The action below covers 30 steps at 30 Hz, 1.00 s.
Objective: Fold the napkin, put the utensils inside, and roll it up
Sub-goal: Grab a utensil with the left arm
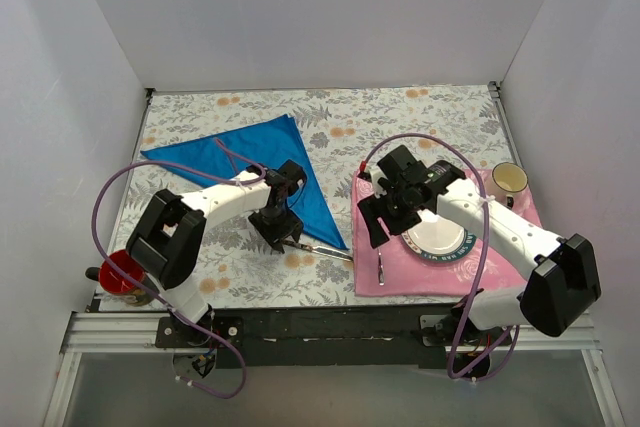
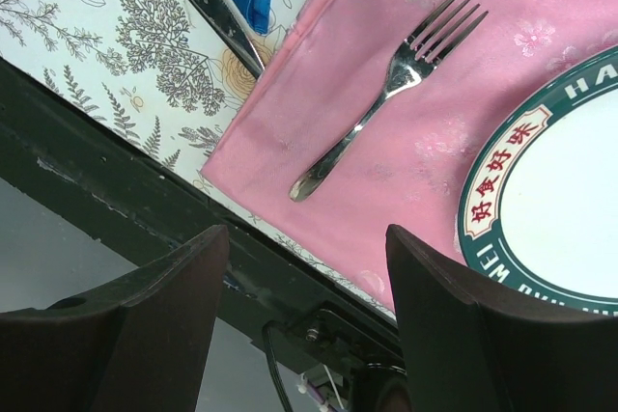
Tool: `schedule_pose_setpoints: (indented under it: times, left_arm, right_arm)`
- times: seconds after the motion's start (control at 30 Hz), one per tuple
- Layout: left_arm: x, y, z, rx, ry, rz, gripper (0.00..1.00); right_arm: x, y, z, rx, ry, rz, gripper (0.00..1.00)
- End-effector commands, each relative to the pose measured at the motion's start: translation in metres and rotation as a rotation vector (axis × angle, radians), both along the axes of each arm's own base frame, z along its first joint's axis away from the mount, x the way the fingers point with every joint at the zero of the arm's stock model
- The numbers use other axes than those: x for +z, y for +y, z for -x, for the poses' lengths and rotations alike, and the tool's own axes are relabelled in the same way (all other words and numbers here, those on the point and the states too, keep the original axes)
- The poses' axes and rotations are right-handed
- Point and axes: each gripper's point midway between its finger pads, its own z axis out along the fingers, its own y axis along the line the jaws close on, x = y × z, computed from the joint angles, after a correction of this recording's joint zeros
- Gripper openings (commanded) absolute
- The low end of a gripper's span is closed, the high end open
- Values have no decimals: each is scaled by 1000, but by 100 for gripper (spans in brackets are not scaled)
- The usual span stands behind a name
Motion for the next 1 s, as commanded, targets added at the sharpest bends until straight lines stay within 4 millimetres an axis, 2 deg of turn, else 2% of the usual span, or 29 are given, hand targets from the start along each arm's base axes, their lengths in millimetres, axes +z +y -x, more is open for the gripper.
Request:
schedule_pose_setpoints:
  times: [0.0, 0.17, 0.23, 0.5, 0.73, 0.8, 0.93, 0.97]
  left_arm:
    - [0, -26, -29, 622, 1, 78, 43]
    - [-10, -26, -29, 647, 14, 69, 43]
    - [-14, -30, -23, 663, 56, 86, 43]
    - [-22, -26, -19, 705, 75, 59, 40]
    - [-31, 1, 6, 756, 105, -14, 36]
    - [-29, 6, 7, 769, 96, -10, 35]
    - [-29, 22, 7, 767, 61, -41, 24]
    - [-29, 26, 6, 761, 46, -53, 17]
  right_arm:
    - [5, -5, 0, 0, -29, -12, 74]
    - [4, -8, -1, 0, -33, -10, 74]
    - [4, -10, -1, -1, -30, -6, 74]
    - [2, -11, 0, 3, -24, -8, 74]
    - [3, -12, -1, 4, -26, -8, 74]
    - [3, -12, -1, 1, -26, -9, 74]
    - [3, -11, -1, -1, -28, -16, 74]
    - [3, -10, -1, -1, -28, -21, 74]
